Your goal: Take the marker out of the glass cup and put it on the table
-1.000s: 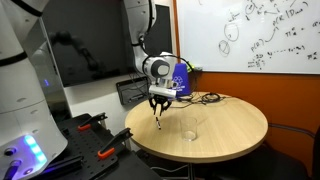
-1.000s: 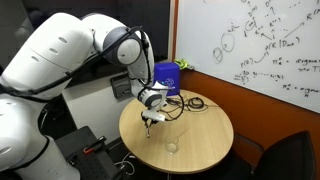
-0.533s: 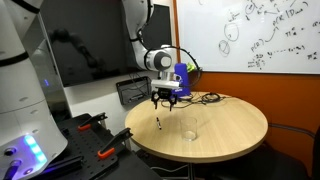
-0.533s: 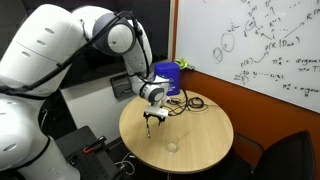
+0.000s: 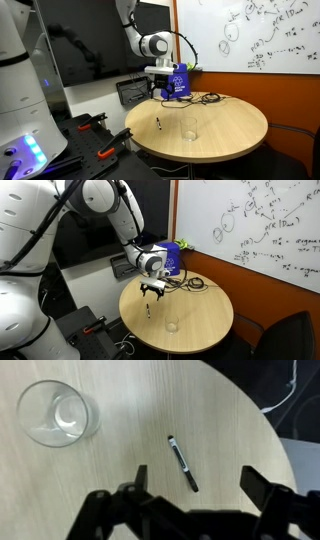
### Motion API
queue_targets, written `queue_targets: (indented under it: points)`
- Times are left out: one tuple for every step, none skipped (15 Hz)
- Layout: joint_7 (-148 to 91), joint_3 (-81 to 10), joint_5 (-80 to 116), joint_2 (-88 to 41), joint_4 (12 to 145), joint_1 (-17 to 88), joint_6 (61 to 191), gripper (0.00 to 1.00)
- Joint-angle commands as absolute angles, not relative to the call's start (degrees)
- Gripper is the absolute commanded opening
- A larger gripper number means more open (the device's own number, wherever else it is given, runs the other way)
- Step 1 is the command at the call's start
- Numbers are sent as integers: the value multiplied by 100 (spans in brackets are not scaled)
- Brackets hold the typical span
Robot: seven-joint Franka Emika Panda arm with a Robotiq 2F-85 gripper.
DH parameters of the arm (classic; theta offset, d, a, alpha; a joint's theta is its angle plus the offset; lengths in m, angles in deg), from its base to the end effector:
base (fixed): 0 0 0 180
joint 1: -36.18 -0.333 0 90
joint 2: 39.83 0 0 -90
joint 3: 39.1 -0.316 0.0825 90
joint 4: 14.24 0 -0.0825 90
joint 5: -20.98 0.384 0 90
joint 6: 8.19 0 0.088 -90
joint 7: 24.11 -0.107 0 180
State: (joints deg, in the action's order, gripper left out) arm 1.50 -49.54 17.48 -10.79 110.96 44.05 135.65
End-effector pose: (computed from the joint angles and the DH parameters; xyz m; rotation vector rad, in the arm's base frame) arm 0.5348 0.0293 0.1427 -2.9353 -0.7958 0.2382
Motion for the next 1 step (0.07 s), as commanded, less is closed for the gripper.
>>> queue_targets:
  points:
    - [82,-4885,1938,-1312,11401,4316,14053,100]
